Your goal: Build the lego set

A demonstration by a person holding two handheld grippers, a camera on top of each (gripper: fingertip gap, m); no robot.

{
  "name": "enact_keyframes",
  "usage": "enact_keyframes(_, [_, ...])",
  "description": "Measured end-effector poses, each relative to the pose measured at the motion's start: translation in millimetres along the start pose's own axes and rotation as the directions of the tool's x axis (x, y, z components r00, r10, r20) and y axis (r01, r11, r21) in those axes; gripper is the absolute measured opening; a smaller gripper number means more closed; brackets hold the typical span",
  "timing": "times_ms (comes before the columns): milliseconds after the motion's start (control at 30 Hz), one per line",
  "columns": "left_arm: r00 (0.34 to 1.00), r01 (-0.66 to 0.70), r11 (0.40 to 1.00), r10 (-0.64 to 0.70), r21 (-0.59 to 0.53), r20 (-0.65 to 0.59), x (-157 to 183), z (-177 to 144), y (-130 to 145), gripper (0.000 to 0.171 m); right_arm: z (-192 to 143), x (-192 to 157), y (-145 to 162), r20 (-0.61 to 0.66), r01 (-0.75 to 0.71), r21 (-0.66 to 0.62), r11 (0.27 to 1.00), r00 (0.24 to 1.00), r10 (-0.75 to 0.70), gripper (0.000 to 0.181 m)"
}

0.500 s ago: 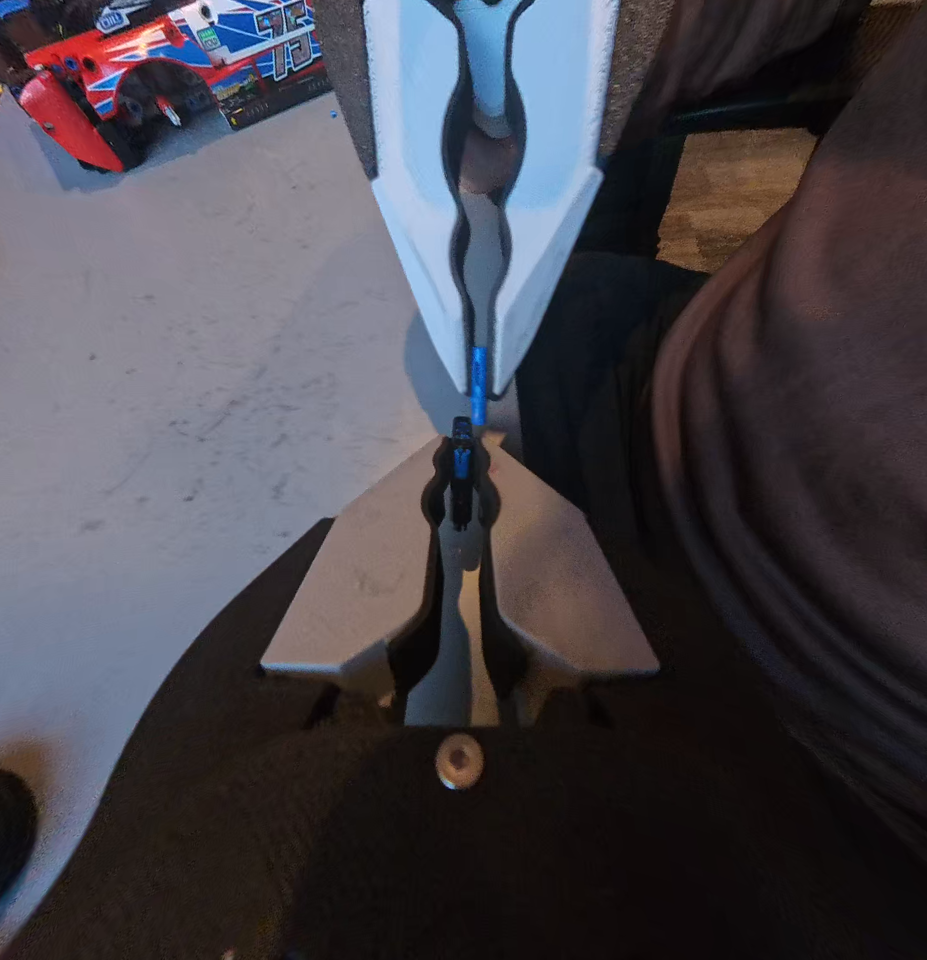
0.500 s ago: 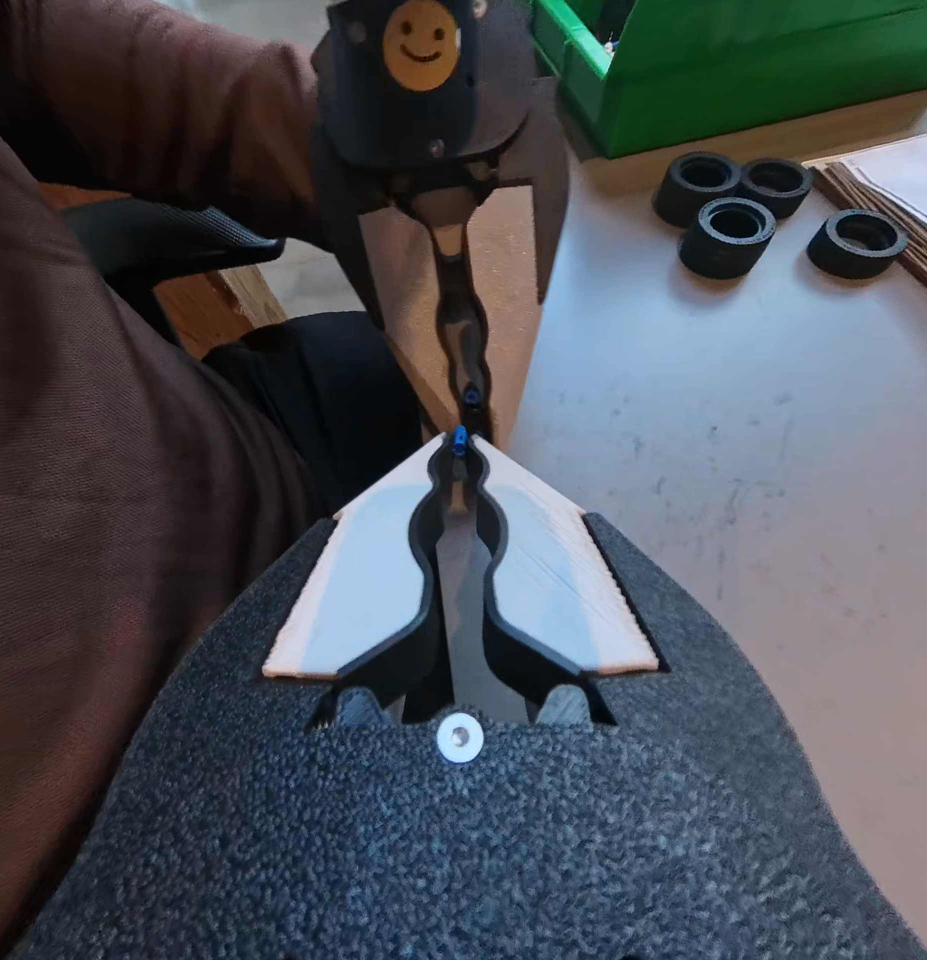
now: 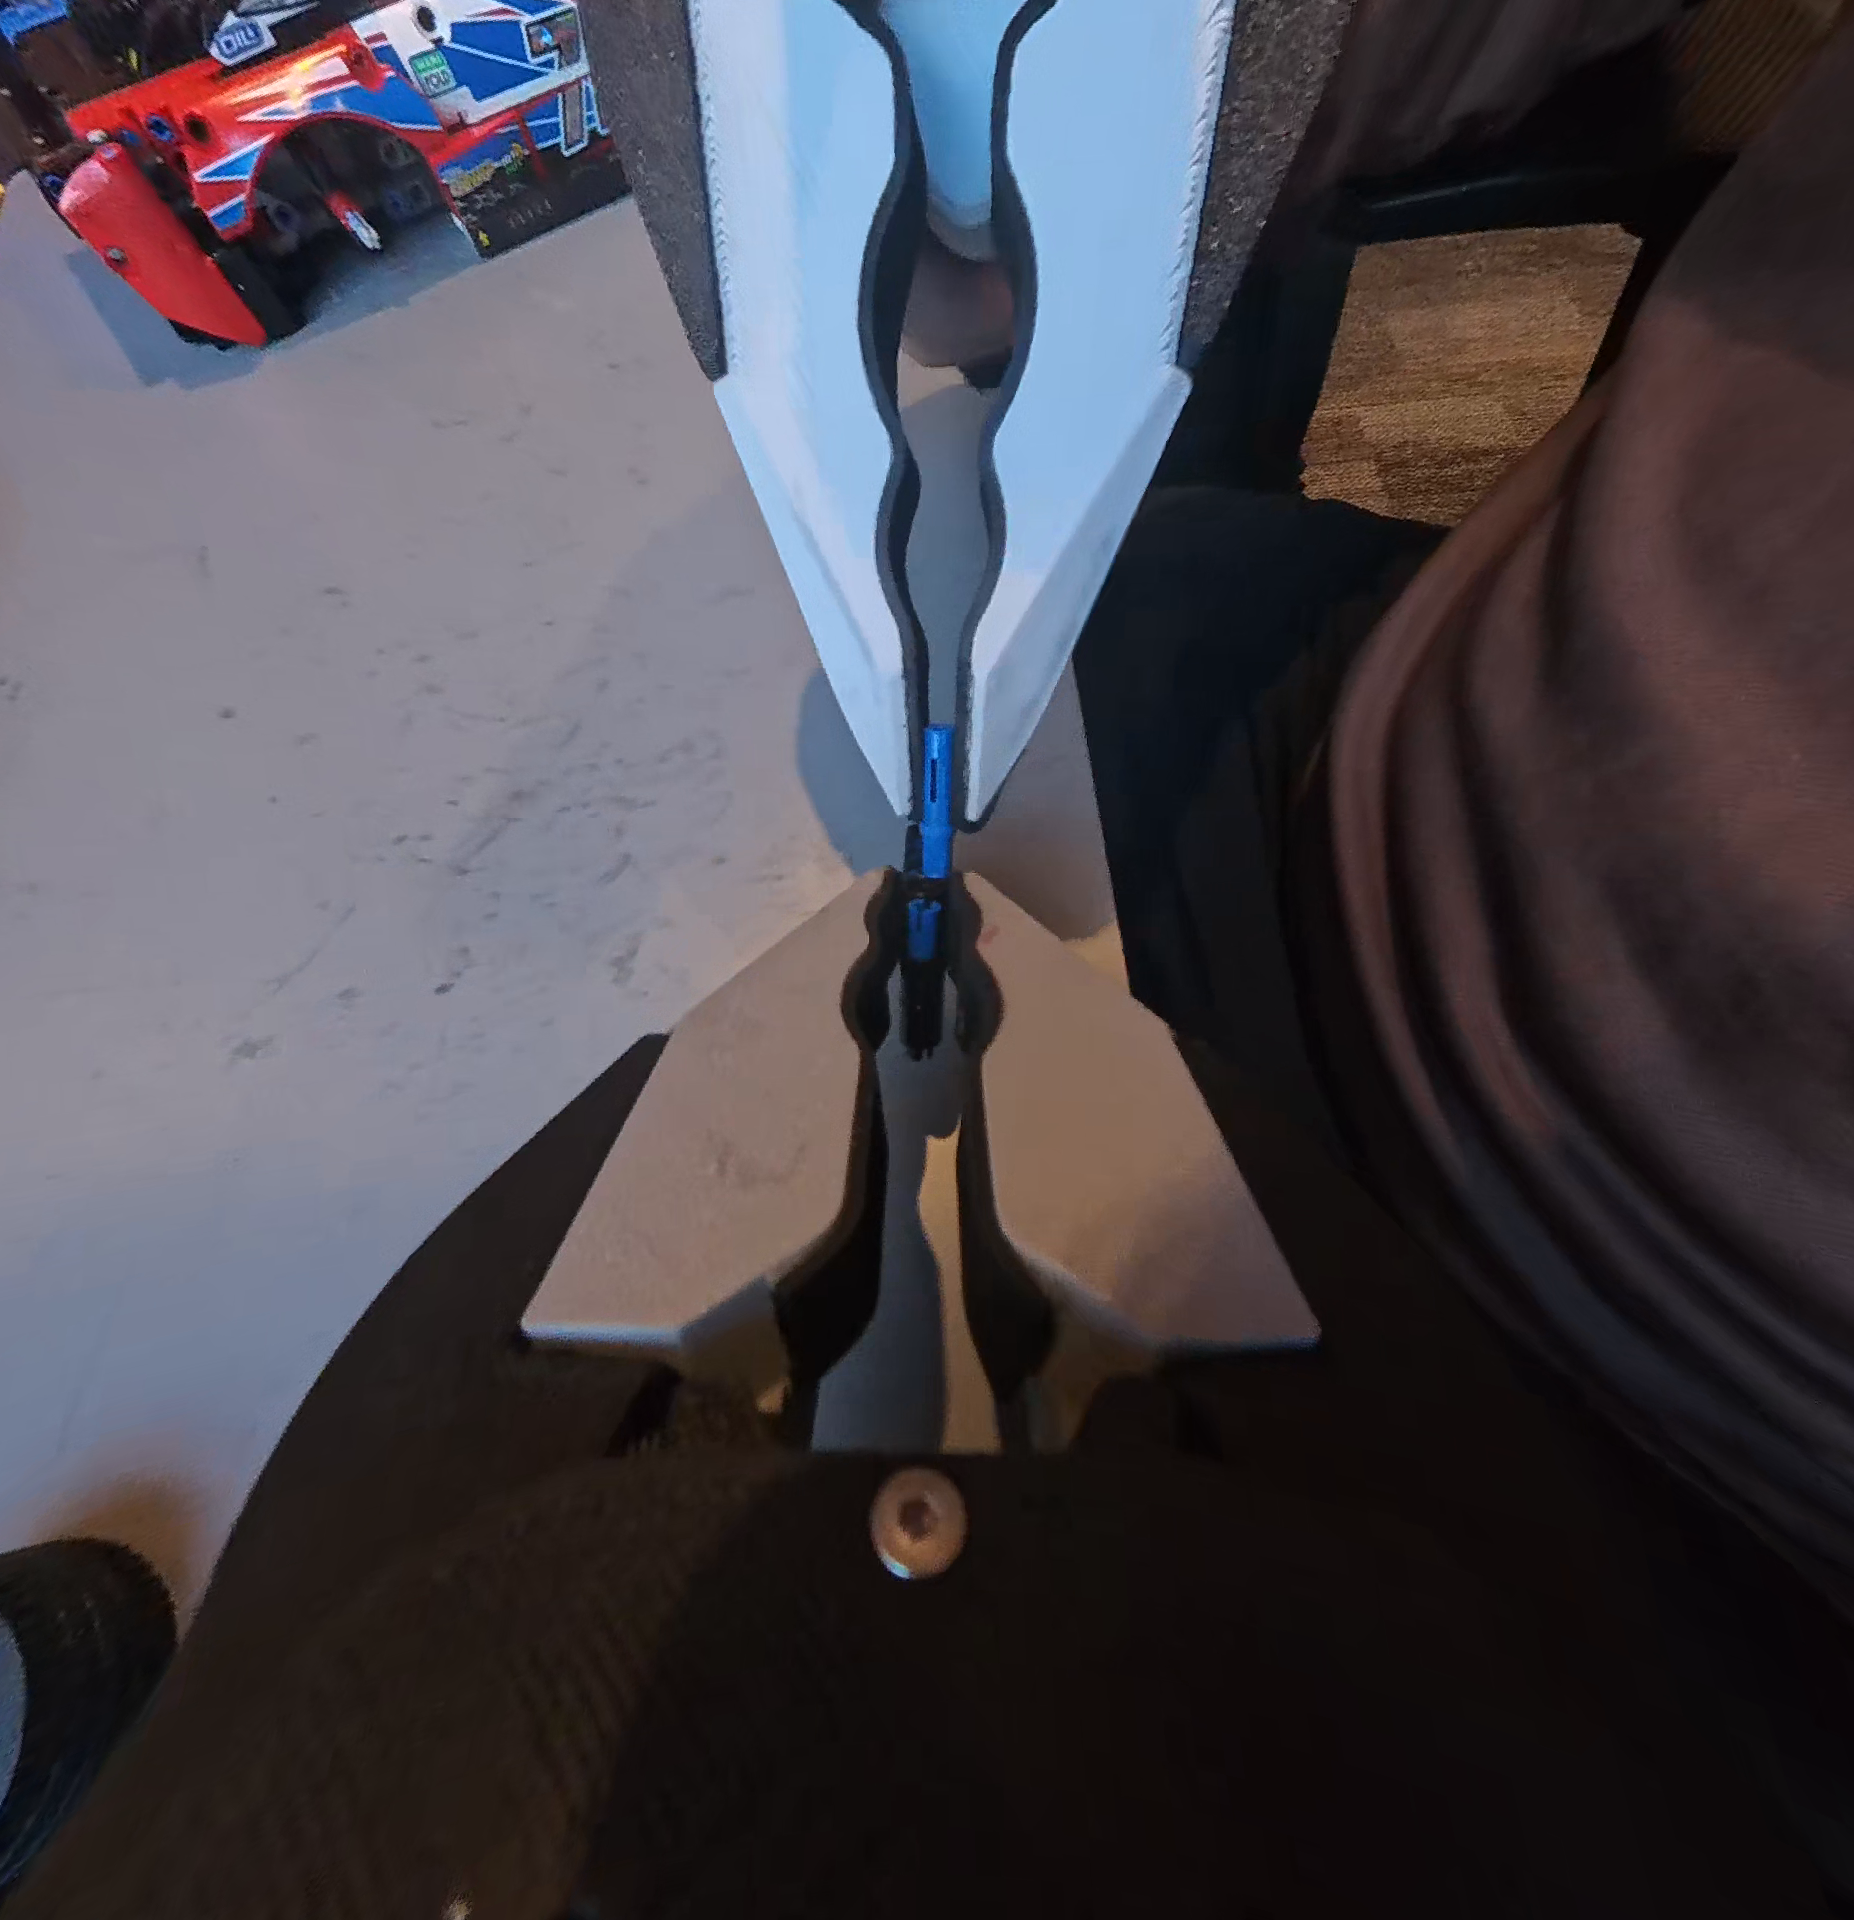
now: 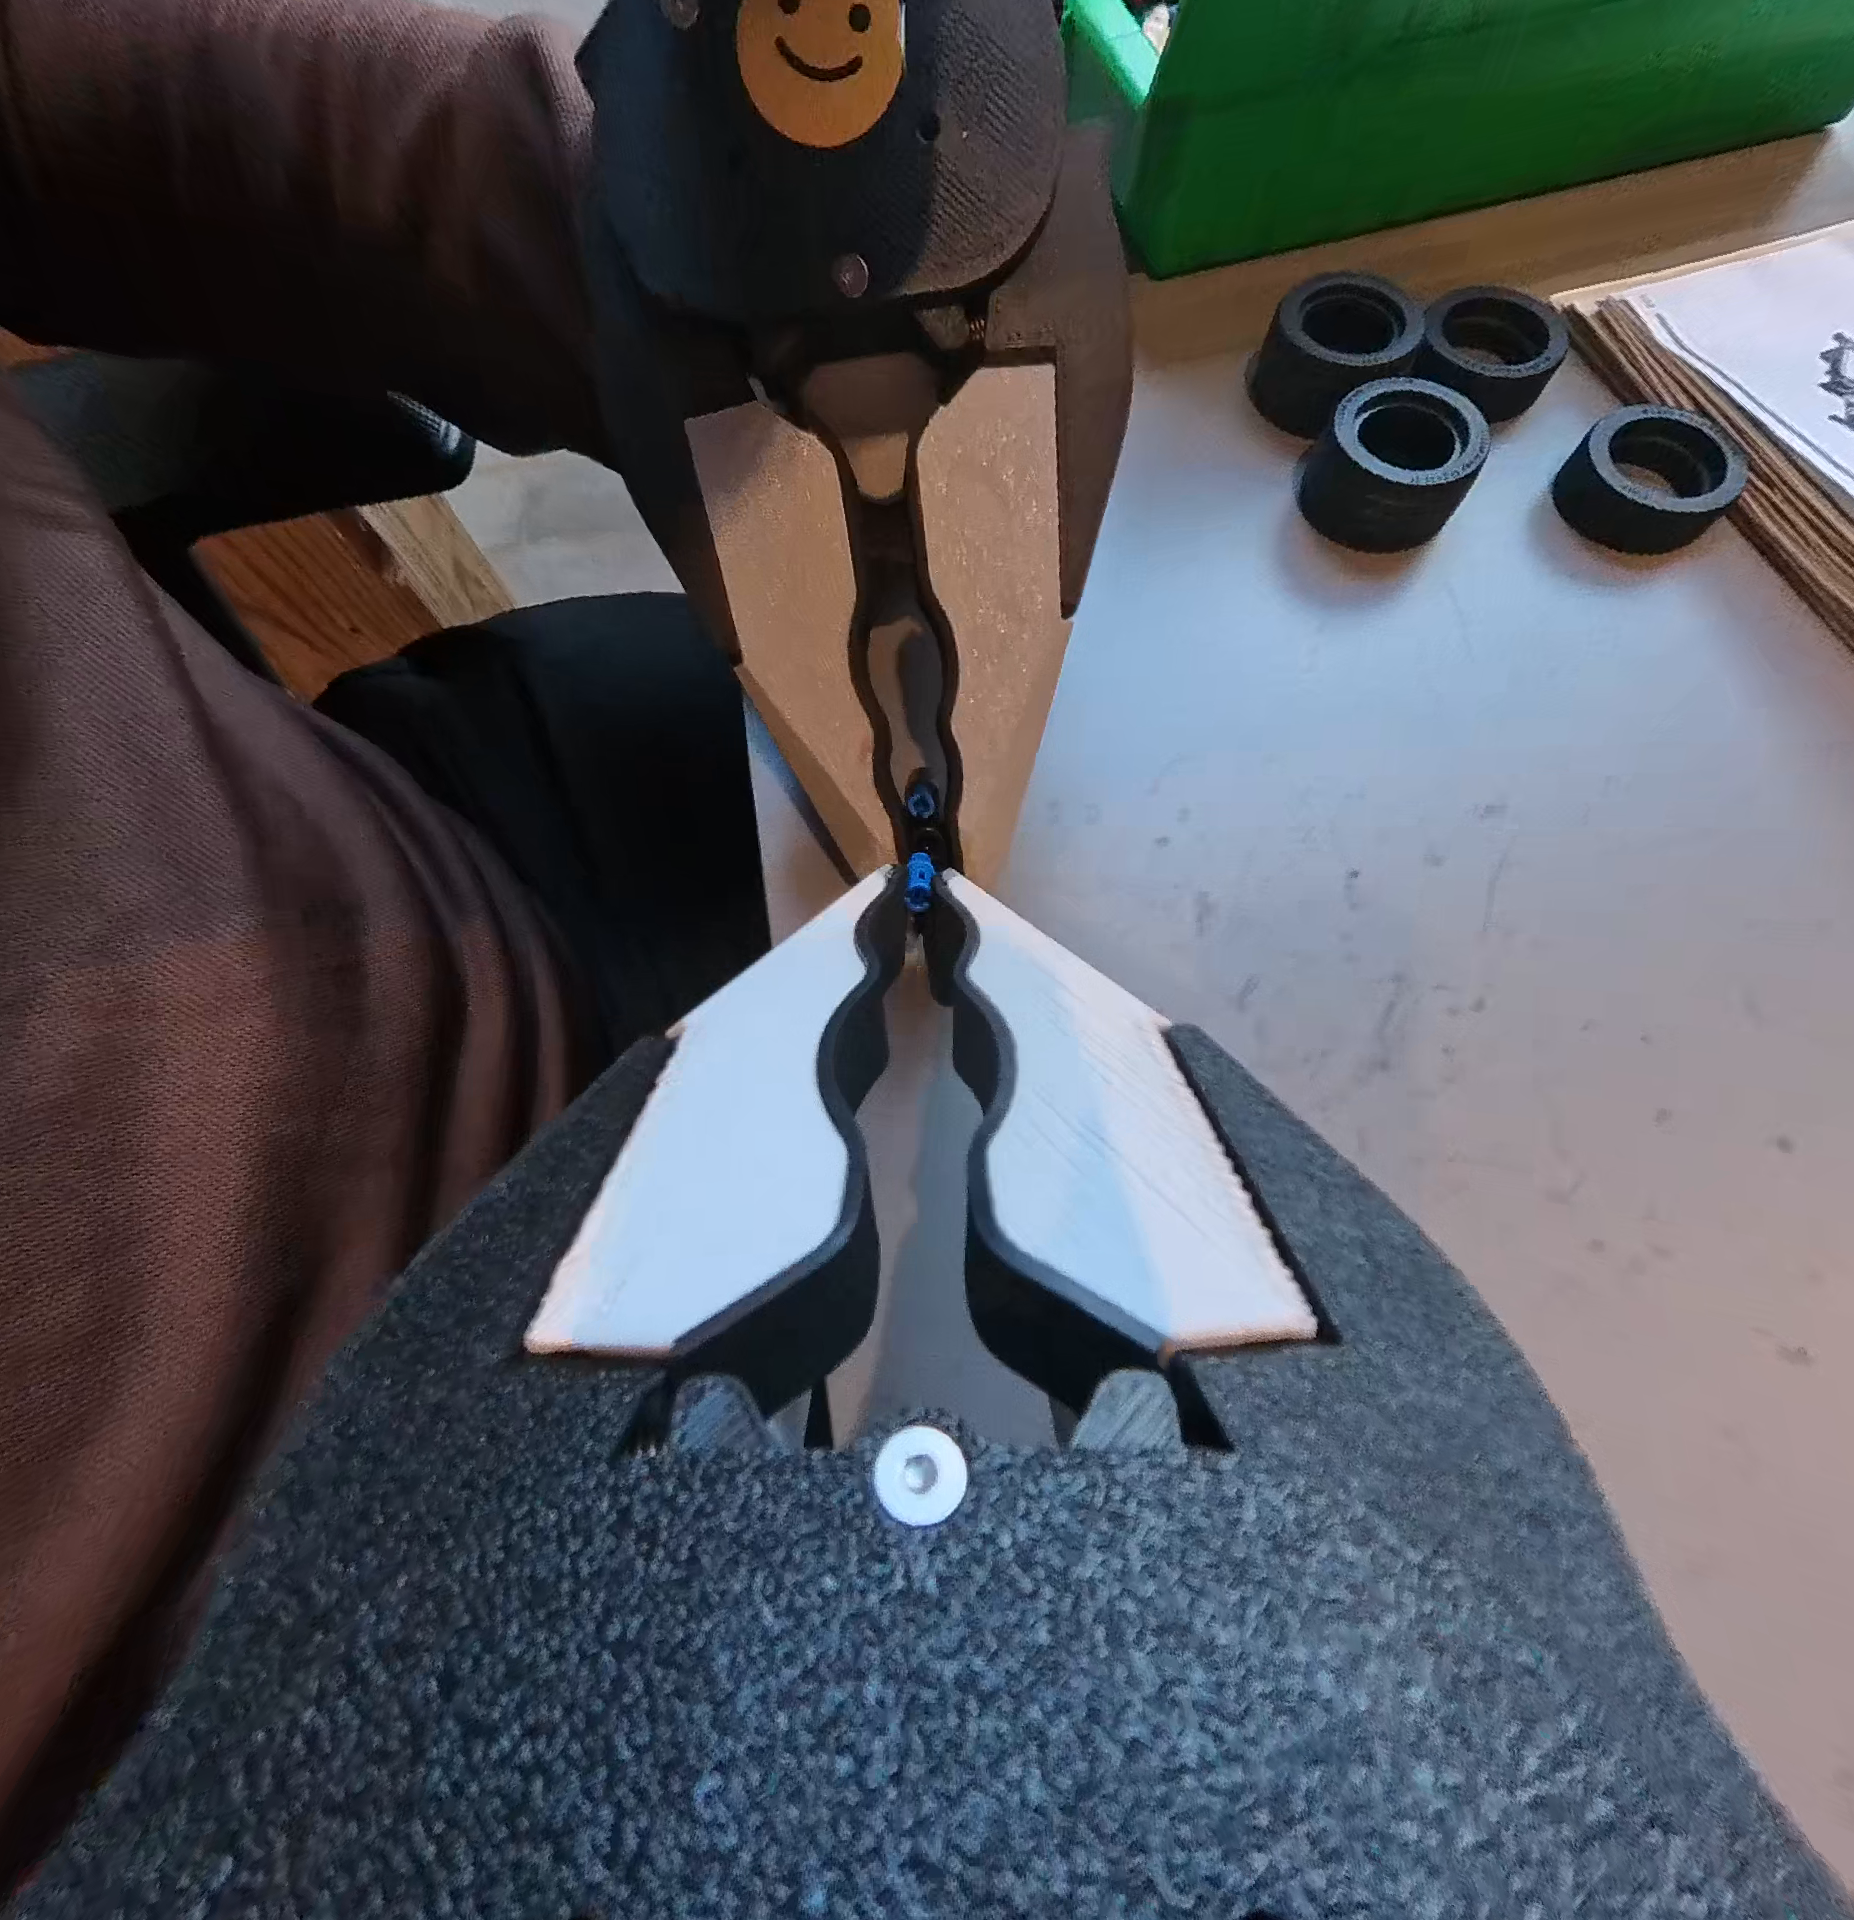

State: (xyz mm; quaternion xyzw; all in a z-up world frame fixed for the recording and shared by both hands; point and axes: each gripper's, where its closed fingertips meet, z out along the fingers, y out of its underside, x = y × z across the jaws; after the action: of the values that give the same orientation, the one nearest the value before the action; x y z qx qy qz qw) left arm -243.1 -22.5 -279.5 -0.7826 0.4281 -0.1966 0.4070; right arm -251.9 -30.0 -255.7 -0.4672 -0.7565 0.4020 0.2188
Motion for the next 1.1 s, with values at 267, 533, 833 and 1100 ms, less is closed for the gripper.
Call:
enact_keyframes(267, [1.0,-0.017,1.0,0.017,-0.003,0.019,0,0,0,0.006,3,1,-3,-0.008,0.064,-0.041,0.997,0.998,-0.065,0.004])
enact_keyframes(533, [0.999,0.003,1.0,-0.003,-0.014,0.039,-2,2,1,0.006,4,1,-3,-0.032,0.364,-0.269,0.892,0.922,-0.386,0.004])
enact_keyframes(833, [0.996,-0.048,0.996,0.054,-0.079,0.076,-1,6,10,0.005,12,-1,6,0.005,0.244,-0.147,0.958,0.969,-0.246,0.004])
enact_keyframes(1100, [0.998,0.061,0.995,-0.06,-0.074,0.025,-5,5,11,0.005,12,7,5,-0.029,0.277,-0.241,0.93,0.956,-0.293,0.004])
